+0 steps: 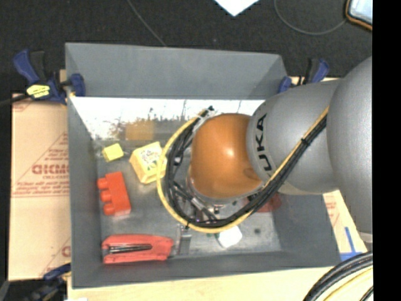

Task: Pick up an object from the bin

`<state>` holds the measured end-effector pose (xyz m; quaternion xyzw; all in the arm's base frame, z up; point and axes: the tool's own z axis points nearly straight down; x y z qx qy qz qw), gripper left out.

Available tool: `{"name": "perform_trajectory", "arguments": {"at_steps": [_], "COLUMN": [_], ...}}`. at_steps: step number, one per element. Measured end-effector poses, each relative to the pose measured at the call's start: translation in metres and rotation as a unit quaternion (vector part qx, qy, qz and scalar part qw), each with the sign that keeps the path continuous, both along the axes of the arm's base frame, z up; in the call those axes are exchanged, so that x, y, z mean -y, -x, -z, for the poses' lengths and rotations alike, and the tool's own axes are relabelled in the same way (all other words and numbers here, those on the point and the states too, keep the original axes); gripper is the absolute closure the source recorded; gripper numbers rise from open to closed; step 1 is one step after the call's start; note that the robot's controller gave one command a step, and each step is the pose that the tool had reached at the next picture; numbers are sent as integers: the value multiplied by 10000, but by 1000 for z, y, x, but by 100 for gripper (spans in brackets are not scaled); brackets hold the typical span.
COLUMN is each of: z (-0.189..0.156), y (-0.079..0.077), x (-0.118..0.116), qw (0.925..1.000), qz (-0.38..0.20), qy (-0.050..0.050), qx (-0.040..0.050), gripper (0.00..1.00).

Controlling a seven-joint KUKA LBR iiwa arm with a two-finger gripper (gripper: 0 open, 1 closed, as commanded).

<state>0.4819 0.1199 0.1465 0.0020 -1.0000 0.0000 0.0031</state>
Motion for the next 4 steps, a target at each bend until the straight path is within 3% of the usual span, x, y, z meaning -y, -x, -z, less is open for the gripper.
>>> {"name": "perform_trajectory", "arguments": {"at_steps": [1,2,3,4], "z": [-4,74,30,46], "y": [-2,-2,-11,7], "x": [0,-70,-81,-68], "qw": [10000,9993,9968,9986], "qz": [24,-384,-794,-526], "qy": [-7,14,-5,9], "qx": [39,20,100,25], "gripper": [0,0,0,0]}}
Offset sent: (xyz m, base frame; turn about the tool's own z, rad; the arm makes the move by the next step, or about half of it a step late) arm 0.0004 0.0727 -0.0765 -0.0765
